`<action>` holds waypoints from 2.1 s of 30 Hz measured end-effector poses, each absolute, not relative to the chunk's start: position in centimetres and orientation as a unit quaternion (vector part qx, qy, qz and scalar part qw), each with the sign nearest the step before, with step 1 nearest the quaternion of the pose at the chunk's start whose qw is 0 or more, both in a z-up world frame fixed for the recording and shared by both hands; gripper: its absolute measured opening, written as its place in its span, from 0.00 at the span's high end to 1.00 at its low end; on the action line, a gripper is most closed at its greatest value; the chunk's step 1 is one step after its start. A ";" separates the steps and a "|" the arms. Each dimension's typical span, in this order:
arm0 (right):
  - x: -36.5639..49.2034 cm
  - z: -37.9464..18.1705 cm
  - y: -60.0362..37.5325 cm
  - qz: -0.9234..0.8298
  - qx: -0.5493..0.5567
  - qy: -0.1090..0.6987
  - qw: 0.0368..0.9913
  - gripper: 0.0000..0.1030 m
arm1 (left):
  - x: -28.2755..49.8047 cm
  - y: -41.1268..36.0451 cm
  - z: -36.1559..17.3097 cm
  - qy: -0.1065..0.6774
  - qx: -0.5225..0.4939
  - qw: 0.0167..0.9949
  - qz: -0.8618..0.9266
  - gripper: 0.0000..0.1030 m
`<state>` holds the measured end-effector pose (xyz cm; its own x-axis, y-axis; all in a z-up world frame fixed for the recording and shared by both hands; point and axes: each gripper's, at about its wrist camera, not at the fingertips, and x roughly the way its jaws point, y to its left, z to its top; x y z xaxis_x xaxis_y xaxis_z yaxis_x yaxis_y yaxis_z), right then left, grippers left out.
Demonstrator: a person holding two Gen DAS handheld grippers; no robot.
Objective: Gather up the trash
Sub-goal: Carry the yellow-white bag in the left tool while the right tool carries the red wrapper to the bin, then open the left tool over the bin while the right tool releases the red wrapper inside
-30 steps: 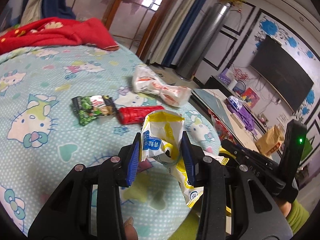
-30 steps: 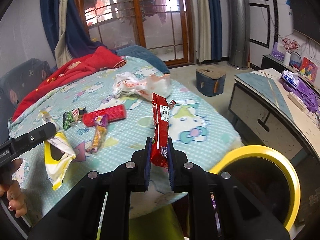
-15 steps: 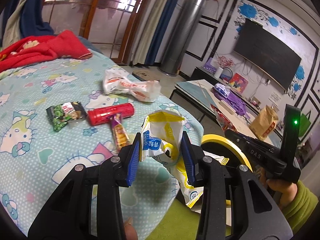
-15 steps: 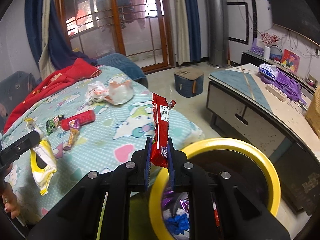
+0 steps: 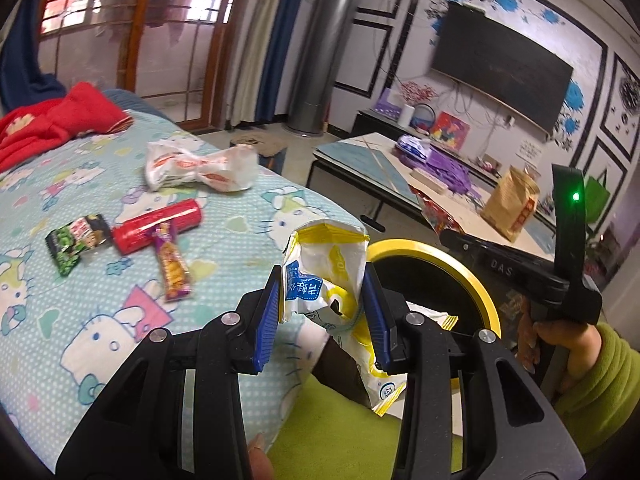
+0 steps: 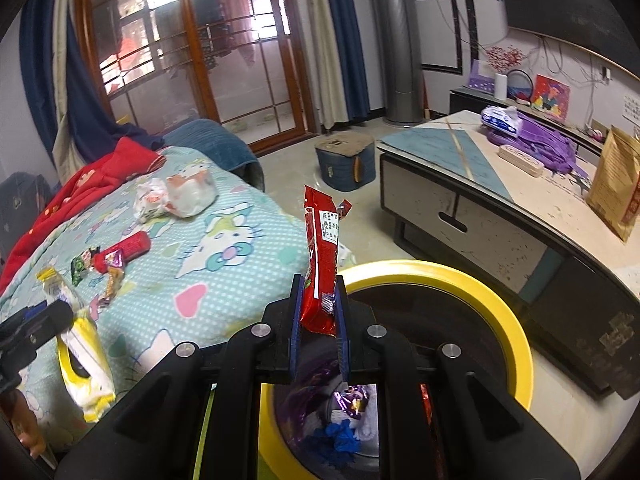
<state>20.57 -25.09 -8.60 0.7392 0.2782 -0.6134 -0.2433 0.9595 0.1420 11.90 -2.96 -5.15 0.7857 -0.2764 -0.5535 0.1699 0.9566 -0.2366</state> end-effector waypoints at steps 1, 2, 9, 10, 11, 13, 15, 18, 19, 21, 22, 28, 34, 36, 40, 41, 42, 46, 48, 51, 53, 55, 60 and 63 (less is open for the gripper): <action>20.6 -8.7 -25.4 0.137 0.029 0.333 0.932 0.86 | 11.9 -3.3 -5.2 0.305 -0.083 0.941 -0.122 0.70; 20.6 -8.8 -25.6 0.135 0.031 0.334 0.932 0.86 | 11.9 -3.5 -5.2 0.304 -0.080 0.941 -0.124 0.70; 20.5 -9.4 -26.9 0.126 0.043 0.338 0.932 0.86 | 12.8 -6.0 -5.8 0.316 -0.061 0.934 -0.156 0.70; 20.5 -9.5 -27.1 0.124 0.045 0.340 0.931 0.86 | 12.9 -6.6 -5.8 0.316 -0.056 0.934 -0.160 0.70; 20.5 -9.5 -27.3 0.122 0.046 0.340 0.931 0.86 | 13.0 -6.8 -5.8 0.315 -0.052 0.933 -0.164 0.70; 20.5 -9.7 -27.8 0.118 0.051 0.341 0.931 0.86 | 13.4 -7.7 -5.8 0.315 -0.045 0.932 -0.173 0.70; 20.5 -9.8 -28.3 0.114 0.056 0.342 0.931 0.86 | 13.8 -8.2 -5.8 0.311 -0.037 0.933 -0.179 0.70; 20.4 -10.0 -29.2 0.105 0.064 0.344 0.931 0.86 | 14.4 -8.8 -5.7 0.310 -0.035 0.933 -0.180 0.70; 20.4 -10.1 -29.4 0.104 0.066 0.345 0.931 0.86 | 14.8 -9.0 -5.7 0.309 -0.033 0.933 -0.180 0.70; 20.4 -10.2 -29.8 0.101 0.070 0.346 0.930 0.86 | 15.0 -9.5 -5.7 0.309 -0.028 0.933 -0.182 0.70; 20.4 -10.3 -30.1 0.101 0.073 0.348 0.929 0.86 | 15.3 -9.7 -5.8 0.309 -0.026 0.933 -0.184 0.70; 20.2 -10.6 -30.9 0.098 0.083 0.351 0.927 0.86 | 16.2 -11.3 -6.2 0.313 -0.012 0.930 -0.193 0.70; 20.4 -11.3 -31.9 0.091 0.095 0.360 0.924 0.86 | 17.6 -12.1 -6.5 0.315 -0.002 0.929 -0.193 0.70; 20.6 -11.5 -32.0 0.086 0.099 0.366 0.921 0.86 | 17.8 -12.4 -6.5 0.315 0.000 0.929 -0.193 0.70; 21.0 -12.2 -32.4 0.081 0.108 0.379 0.915 0.86 | 18.6 -13.0 -6.8 0.321 -0.001 0.927 -0.195 0.69; 21.1 -12.4 -32.5 0.079 0.111 0.383 0.914 0.86 | 18.8 -13.2 -6.9 0.323 0.000 0.926 -0.195 0.69; 21.2 -12.5 -32.6 0.078 0.112 0.386 0.912 0.86 | 18.9 -13.3 -7.1 0.325 0.002 0.925 -0.195 0.69; 21.6 -13.3 -33.1 0.075 0.125 0.399 0.905 0.86 | 19.5 -13.6 -7.6 0.333 0.008 0.922 -0.197 0.69; 21.7 -13.6 -33.2 0.076 0.131 0.404 0.902 0.86 | 19.7 -13.8 -7.9 0.338 0.008 0.921 -0.196 0.69; 21.9 -14.0 -33.2 0.076 0.136 0.411 0.898 0.86 | 19.9 -13.9 -8.3 0.344 0.006 0.918 -0.196 0.69; 22.0 -14.1 -33.3 0.076 0.143 0.413 0.896 0.86 | 20.0 -14.0 -8.4 0.348 0.006 0.917 -0.197 0.69; 22.0 -14.1 -33.3 0.077 0.147 0.414 0.895 0.86 | 20.0 -14.0 -8.6 0.349 0.006 0.916 -0.198 0.68; 22.1 -14.2 -33.8 0.076 0.165 0.415 0.891 0.70 | 19.9 -14.2 -8.8 0.350 0.008 0.915 -0.200 0.68; 22.0 -14.2 -34.4 0.070 0.185 0.415 0.888 0.62 | 19.7 -14.3 -8.7 0.345 0.013 0.917 -0.200 0.62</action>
<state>22.03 -34.40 -14.18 0.6455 0.2784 -0.7112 0.0286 0.9218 0.3867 19.71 -14.29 -8.72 0.6815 -0.3578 -0.6384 0.3757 0.9197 -0.1144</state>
